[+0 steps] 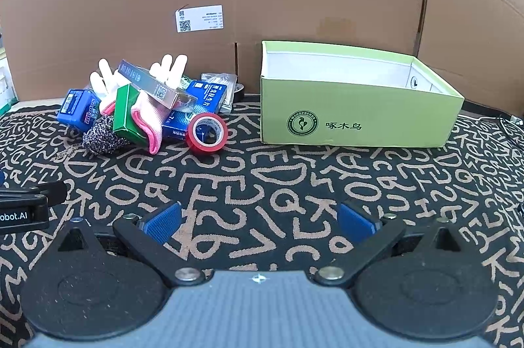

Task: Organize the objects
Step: 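Move both tools toward the pile of items, then grasp the blue square container with the left tool while the right tool grasps the red tape roll, then carry both items into the lime-green shoebox and open both tools, then move both tools back to the pile of items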

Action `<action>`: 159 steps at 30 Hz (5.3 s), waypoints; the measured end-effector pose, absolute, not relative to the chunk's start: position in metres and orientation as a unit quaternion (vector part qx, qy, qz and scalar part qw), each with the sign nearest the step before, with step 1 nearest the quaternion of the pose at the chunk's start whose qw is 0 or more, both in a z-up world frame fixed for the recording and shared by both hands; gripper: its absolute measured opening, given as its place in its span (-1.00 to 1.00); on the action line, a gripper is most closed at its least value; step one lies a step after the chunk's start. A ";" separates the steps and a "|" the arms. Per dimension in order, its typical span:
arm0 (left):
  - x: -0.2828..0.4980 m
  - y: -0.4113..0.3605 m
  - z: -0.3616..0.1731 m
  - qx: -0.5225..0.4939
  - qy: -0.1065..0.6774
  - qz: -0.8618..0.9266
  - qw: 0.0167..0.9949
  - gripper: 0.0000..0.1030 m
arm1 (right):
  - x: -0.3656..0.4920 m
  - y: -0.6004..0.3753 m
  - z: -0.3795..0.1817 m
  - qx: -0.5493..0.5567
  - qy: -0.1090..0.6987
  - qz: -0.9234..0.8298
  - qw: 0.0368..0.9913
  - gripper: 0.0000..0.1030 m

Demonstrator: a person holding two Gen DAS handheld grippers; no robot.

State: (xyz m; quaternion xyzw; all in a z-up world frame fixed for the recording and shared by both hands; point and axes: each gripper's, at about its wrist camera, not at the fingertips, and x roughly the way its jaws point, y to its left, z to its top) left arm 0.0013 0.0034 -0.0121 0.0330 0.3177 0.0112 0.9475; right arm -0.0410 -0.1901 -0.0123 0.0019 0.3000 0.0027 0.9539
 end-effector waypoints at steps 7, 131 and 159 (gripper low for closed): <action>0.007 0.008 -0.013 0.028 0.322 0.005 0.946 1.00 | -0.039 -0.188 -0.014 0.007 0.300 0.016 0.954 1.00; 0.119 -0.157 0.059 0.026 0.256 -0.298 0.919 1.00 | 0.003 -0.316 0.038 0.007 0.159 -0.072 0.985 0.95; 0.007 0.005 -0.008 0.035 0.283 -0.138 0.949 1.00 | -0.059 -0.212 -0.011 0.065 0.197 0.037 0.977 1.00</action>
